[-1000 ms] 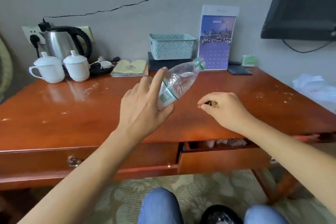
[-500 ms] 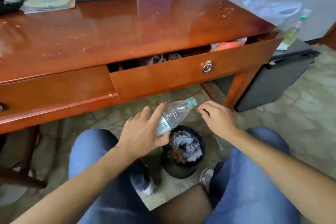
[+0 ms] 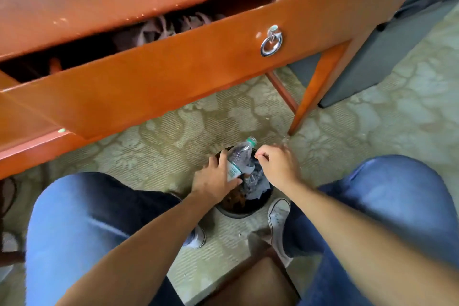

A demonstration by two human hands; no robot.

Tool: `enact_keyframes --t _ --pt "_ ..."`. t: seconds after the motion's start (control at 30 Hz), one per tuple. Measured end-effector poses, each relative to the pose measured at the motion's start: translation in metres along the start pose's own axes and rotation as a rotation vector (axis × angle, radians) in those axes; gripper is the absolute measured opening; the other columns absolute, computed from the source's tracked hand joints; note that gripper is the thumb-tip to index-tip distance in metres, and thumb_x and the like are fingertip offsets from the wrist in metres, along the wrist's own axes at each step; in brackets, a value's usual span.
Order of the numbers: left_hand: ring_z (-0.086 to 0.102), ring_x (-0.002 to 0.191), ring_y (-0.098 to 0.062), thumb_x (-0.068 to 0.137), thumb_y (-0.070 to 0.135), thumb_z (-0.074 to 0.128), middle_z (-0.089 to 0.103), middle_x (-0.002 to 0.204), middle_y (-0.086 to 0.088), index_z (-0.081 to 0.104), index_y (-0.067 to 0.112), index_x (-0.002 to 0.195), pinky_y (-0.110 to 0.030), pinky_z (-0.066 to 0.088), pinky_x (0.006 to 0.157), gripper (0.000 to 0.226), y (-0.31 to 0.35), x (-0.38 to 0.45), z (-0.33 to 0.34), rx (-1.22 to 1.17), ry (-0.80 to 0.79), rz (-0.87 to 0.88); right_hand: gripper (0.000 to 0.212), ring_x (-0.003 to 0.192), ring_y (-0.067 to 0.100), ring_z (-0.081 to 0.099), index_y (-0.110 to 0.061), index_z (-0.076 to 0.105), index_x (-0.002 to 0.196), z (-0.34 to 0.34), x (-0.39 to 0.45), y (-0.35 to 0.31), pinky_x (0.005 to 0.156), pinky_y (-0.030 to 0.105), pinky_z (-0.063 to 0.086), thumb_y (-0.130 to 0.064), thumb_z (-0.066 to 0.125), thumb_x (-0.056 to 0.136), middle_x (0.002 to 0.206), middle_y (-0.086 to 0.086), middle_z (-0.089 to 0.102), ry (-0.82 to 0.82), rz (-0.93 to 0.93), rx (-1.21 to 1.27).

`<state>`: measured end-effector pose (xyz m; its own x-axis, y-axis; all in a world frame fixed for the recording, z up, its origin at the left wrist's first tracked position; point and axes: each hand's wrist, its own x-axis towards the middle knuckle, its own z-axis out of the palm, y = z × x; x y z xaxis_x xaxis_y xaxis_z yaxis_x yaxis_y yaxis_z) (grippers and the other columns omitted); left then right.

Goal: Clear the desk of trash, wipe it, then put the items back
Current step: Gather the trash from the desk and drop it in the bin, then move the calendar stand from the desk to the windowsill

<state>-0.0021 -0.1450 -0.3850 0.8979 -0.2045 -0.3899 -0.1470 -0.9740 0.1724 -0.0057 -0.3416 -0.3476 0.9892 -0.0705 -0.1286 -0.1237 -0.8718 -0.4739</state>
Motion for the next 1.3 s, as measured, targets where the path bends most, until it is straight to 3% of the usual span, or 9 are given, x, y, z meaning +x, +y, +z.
enact_keyframes --t 0.17,0.3,0.5,0.67,0.77,0.93,1.07,1.17,1.3 --pt "0.063 0.115 -0.032 0.092 0.073 0.052 0.044 0.145 -0.015 0.009 0.012 0.159 -0.039 0.048 0.071 0.100 0.018 0.047 0.039 0.046 -0.042 0.045 0.016 0.093 0.030 0.066 -0.027 0.071 0.107 0.032 -0.004 0.004 0.063 0.031 0.035 -0.028 0.056 0.103 0.099 0.003 0.073 -0.100 0.117 -0.011" --pt "0.065 0.107 -0.031 0.093 0.069 0.053 0.045 0.139 -0.016 0.011 0.004 0.157 -0.036 0.044 0.063 0.100 0.025 0.076 0.068 0.060 -0.040 0.078 0.013 0.091 0.030 0.066 -0.023 0.069 0.107 0.065 0.000 0.014 0.068 0.034 0.045 -0.022 0.056 0.102 0.100 0.005 0.070 -0.120 0.232 0.121" --pt "0.059 0.118 -0.041 0.082 0.071 0.052 0.044 0.142 -0.021 0.019 0.002 0.157 -0.047 0.053 0.083 0.108 0.016 0.083 0.107 -0.142 -0.091 0.052 0.017 0.100 0.031 0.061 -0.009 0.070 0.106 0.093 -0.005 0.025 0.080 0.037 0.046 -0.010 0.055 0.099 0.110 0.013 0.062 -0.179 0.303 0.190" --pt "0.057 0.124 -0.036 0.079 0.064 0.077 0.053 0.138 -0.014 0.034 0.012 0.140 -0.043 0.050 0.089 0.091 0.003 0.096 0.114 -0.333 -0.187 -0.090 0.020 0.099 0.035 0.060 -0.006 0.069 0.110 0.105 -0.012 0.031 0.079 0.036 0.045 -0.005 0.055 0.096 0.114 0.016 0.057 -0.230 0.361 0.210" --pt "0.055 0.125 -0.039 0.078 0.063 0.079 0.052 0.139 -0.016 0.033 0.011 0.136 -0.043 0.048 0.088 0.091 -0.003 0.105 0.105 -0.278 -0.238 -0.082 0.019 0.094 0.036 0.061 -0.006 0.068 0.109 0.107 -0.012 0.030 0.081 0.037 0.049 -0.005 0.055 0.096 0.116 0.014 0.052 -0.245 0.380 0.192" --pt "0.035 0.141 -0.043 0.079 0.053 0.083 0.031 0.150 -0.021 0.024 0.005 0.146 -0.049 0.041 0.108 0.101 0.004 0.099 0.085 -0.137 -0.364 -0.126 0.026 0.104 0.035 0.062 -0.008 0.063 0.123 0.109 -0.003 0.018 0.085 0.039 0.052 -0.008 0.055 0.097 0.126 0.012 0.053 -0.318 0.346 0.145" --pt "0.037 0.142 -0.043 0.100 0.027 0.059 0.031 0.155 -0.024 0.024 0.000 0.152 -0.047 0.037 0.114 0.068 0.005 0.097 0.046 -0.109 -0.343 -0.136 0.039 0.104 0.034 0.068 -0.008 0.052 0.135 0.103 -0.001 0.007 0.077 0.039 0.054 -0.006 0.053 0.096 0.115 0.015 0.068 -0.490 0.358 0.068" --pt "0.052 0.129 -0.039 0.096 0.012 0.053 0.046 0.146 -0.019 0.035 0.005 0.150 -0.047 0.047 0.105 0.057 0.006 0.089 0.018 -0.230 -0.228 -0.142 0.028 0.104 0.034 0.067 -0.009 0.060 0.123 0.086 0.003 -0.008 0.075 0.038 0.054 -0.007 0.054 0.095 0.114 0.013 0.069 -0.369 0.425 0.098" --pt "0.063 0.103 -0.036 0.093 0.011 0.048 0.065 0.110 -0.013 0.059 0.009 0.116 -0.038 0.048 0.075 0.026 0.020 0.072 -0.008 -0.407 -0.038 -0.116 0.036 0.112 0.029 0.063 -0.016 0.059 0.130 0.053 0.005 -0.046 0.080 0.038 0.051 -0.009 0.058 0.095 0.125 0.005 0.065 -0.007 0.314 0.197"
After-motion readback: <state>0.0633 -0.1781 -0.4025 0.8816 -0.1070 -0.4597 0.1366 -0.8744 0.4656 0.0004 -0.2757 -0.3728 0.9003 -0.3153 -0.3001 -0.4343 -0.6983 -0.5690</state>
